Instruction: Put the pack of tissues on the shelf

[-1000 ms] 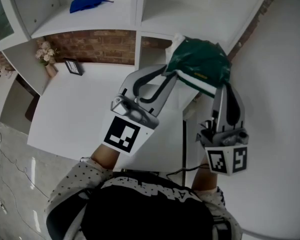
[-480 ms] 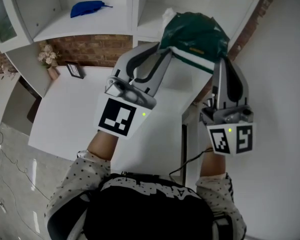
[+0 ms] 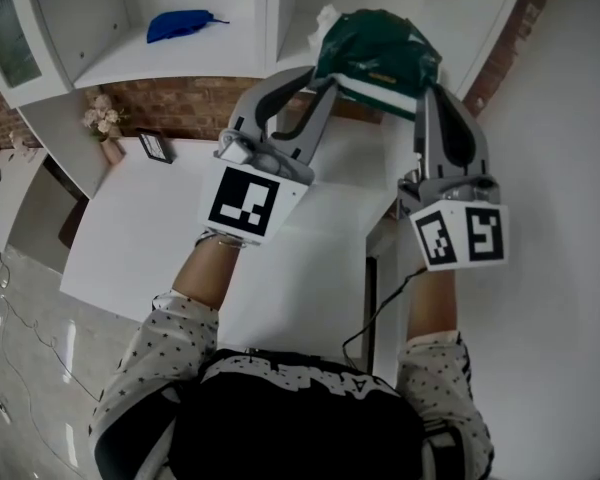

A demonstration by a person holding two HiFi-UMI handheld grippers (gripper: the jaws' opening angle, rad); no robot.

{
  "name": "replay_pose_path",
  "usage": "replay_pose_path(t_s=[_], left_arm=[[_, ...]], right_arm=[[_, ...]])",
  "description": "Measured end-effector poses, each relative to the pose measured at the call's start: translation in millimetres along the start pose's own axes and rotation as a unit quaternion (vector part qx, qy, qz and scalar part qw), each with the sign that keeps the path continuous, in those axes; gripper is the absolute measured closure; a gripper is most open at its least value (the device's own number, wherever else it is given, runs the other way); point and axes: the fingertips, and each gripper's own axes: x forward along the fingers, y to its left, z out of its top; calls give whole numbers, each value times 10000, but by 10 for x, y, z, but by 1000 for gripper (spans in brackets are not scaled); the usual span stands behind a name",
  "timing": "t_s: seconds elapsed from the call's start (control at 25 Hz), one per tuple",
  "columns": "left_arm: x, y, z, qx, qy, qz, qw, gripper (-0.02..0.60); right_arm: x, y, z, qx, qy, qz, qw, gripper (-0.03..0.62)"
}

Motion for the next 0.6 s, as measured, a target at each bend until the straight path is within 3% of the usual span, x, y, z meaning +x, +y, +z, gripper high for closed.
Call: replay_pose_path(t_s=[0.44,0.6], left_arm=[[185,131,-107,353,95,108,9993,488],[207,138,-168,310,195,225,9991,488]], right_arm=[[240,-117,-186,-151,215,-84,9996,562],[261,-127,-222,-273,248,-57,9993,562]])
